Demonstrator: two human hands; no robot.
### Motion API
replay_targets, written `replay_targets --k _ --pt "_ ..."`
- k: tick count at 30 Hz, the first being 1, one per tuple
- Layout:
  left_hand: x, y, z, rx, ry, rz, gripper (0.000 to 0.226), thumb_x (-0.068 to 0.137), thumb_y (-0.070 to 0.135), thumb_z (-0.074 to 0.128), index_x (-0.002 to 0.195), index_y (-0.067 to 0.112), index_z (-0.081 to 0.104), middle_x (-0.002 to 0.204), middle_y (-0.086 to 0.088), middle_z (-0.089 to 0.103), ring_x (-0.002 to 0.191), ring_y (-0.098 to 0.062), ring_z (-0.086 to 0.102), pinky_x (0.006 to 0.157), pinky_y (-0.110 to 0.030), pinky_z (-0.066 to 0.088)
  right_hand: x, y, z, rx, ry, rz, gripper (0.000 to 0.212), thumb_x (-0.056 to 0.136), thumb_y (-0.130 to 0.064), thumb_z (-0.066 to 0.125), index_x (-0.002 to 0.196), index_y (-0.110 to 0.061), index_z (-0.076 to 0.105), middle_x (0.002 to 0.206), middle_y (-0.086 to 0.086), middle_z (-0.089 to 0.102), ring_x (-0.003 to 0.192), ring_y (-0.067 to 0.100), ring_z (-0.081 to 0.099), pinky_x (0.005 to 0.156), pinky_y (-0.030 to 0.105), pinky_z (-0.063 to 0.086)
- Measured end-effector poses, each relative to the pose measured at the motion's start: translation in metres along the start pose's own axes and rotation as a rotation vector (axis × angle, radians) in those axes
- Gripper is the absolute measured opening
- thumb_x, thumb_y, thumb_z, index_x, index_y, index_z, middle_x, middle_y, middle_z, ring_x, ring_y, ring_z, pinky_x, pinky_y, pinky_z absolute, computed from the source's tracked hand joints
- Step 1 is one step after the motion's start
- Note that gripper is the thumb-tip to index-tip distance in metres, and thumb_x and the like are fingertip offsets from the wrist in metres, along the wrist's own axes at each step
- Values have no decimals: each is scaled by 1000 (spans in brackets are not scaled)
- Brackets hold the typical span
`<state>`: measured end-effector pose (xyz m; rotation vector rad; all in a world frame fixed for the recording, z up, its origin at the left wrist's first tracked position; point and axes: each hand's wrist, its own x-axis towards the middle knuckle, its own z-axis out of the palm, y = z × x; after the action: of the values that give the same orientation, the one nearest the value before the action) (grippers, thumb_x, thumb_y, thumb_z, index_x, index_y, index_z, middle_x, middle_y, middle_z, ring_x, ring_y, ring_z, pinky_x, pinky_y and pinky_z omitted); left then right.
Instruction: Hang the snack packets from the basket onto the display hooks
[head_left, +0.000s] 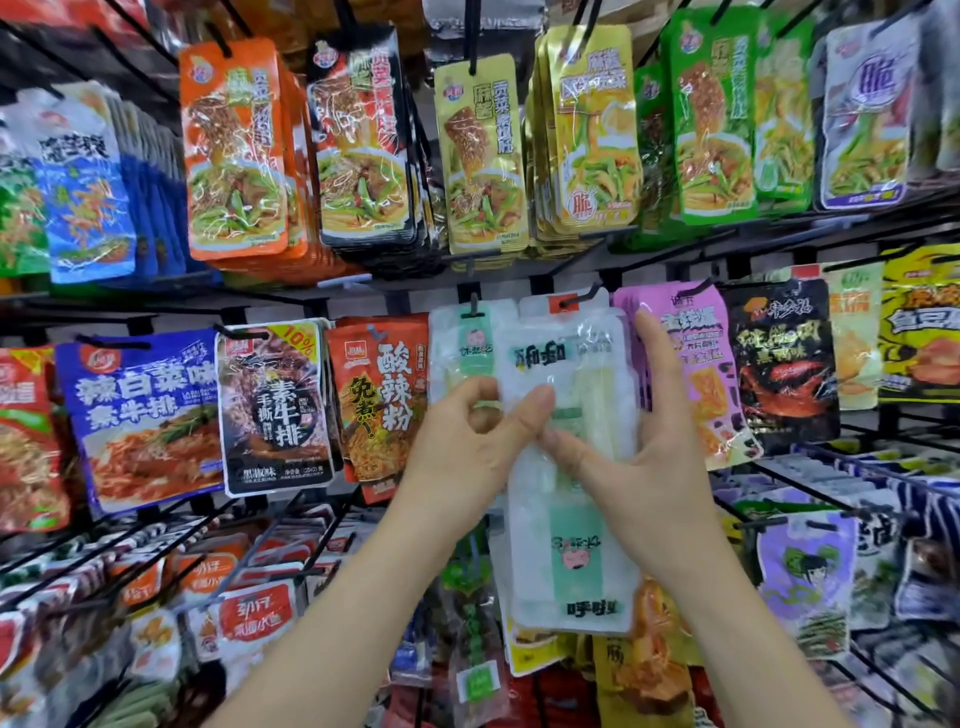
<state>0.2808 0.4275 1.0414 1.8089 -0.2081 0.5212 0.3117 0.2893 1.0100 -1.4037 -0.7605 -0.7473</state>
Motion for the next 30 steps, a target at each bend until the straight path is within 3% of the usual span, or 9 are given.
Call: replay_targets --k 3,7,10,12,17,21,26,28,30 --pt "-15 -9 -4 -109 -190 -131 64 70 51 78 121 19 57 102 -3 74 93 -23 72 88 -44 56 3 -1 4 235 154 95 65 80 -12 76 136 -23 45 124 -4 64 108 16 65 84 41 56" --pt "-41 -33 -10 52 -254 -70 20 83 17 73 104 19 71 96 6 75 88 -15 72 74 -30 59 9 -1 2 389 452 242 32 87 -11 70 114 -15 52 100 1 68 88 18 68 78 40 58" --pt "-42 -36 -19 65 -108 -19 11 84 9 71 92 16 74 86 6 76 79 -13 72 64 -22 56 7 0 -5 251 463 289 38 83 -15 75 108 -23 47 102 -1 64 90 17 67 82 48 58" --pt "-39 -33 -31 87 -84 -8 6 79 15 78 85 16 77 84 1 76 79 -20 72 73 -33 56 6 -2 -12 156 440 287 52 78 -13 78 116 -22 44 108 -1 63 93 17 67 83 50 57" --pt "-41 -21 -46 23 -52 -5 15 80 8 75 87 21 76 87 -2 76 84 -27 71 84 -51 53 5 -7 -13 243 418 237 43 79 -1 75 103 -28 51 110 4 66 95 20 69 83 51 57" --pt "-52 -23 -50 -39 2 137 68 84 -6 65 121 51 57 110 7 71 97 -16 69 80 -38 58 2 -4 -13 498 470 366 38 82 0 70 113 -20 59 110 6 71 97 28 70 83 60 54" --pt "-62 -39 -48 249 206 430 40 92 4 59 111 37 68 109 21 62 105 -4 60 80 -31 55 -11 -6 -15 1011 532 553 33 82 -9 62 115 -12 63 120 10 69 107 26 67 92 54 52" --pt "-69 -42 -43 248 221 396 22 93 31 59 111 39 69 111 20 61 107 -4 58 82 -30 53 -21 -13 -7 1158 500 572 36 79 -10 62 115 -11 64 117 10 70 106 23 68 90 50 52" --pt "-75 -41 -36 232 154 287 45 83 65 53 115 37 69 120 16 59 115 -7 55 93 -38 50 -29 -19 4 1261 482 563 43 73 -10 65 116 -11 64 116 11 70 106 23 68 90 49 51"
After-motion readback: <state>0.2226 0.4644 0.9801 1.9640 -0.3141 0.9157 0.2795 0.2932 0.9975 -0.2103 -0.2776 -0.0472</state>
